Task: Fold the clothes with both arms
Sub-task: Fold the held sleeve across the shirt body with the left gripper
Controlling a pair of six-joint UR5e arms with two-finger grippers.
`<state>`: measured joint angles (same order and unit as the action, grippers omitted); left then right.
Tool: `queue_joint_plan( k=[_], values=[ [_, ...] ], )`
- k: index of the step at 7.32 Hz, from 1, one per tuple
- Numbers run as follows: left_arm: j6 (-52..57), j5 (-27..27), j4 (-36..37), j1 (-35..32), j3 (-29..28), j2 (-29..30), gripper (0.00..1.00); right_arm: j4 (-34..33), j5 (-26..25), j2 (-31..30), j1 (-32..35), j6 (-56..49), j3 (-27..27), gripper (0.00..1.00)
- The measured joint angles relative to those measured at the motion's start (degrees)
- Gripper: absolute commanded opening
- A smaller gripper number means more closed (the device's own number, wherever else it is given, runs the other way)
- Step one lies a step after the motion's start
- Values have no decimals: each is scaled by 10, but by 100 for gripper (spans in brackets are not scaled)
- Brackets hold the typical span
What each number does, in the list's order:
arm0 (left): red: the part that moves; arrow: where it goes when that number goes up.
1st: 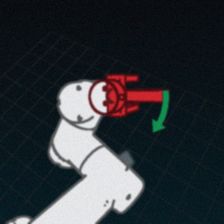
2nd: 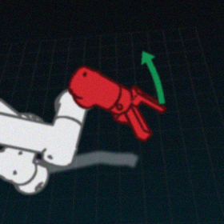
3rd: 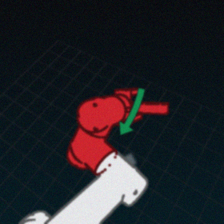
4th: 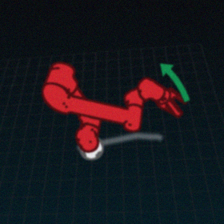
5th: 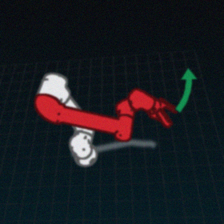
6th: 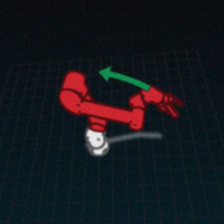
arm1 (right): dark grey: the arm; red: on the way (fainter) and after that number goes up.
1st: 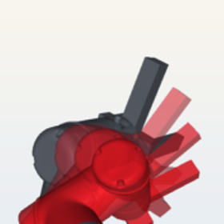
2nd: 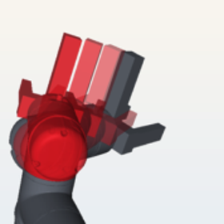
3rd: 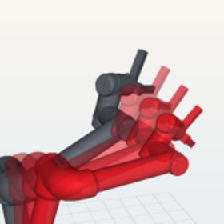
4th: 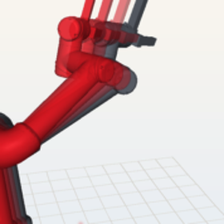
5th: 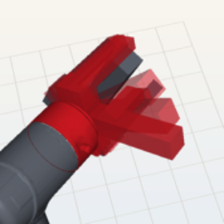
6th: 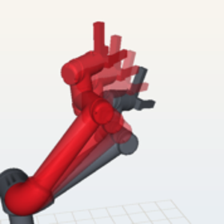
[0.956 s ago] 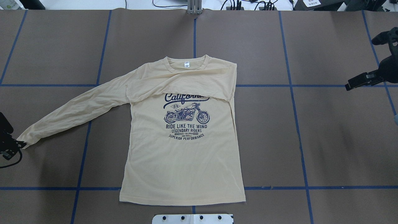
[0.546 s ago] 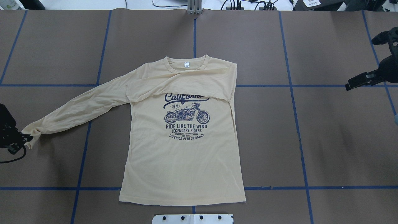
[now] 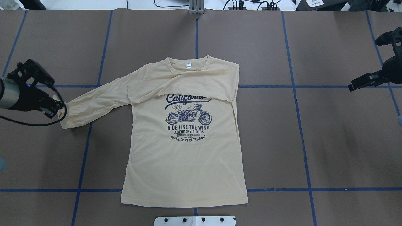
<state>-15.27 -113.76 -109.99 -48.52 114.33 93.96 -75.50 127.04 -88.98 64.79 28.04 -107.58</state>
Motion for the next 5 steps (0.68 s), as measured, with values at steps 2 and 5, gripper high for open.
queue_joint_plan(
  k=[2,5],
  values=[
    [-13,-1,233,3,9,189,0,0,0,1,0,3,0,100],
    [-71,2,419,18,-126,472,0,0,-1,3,0,7,-1,100]
  ],
)
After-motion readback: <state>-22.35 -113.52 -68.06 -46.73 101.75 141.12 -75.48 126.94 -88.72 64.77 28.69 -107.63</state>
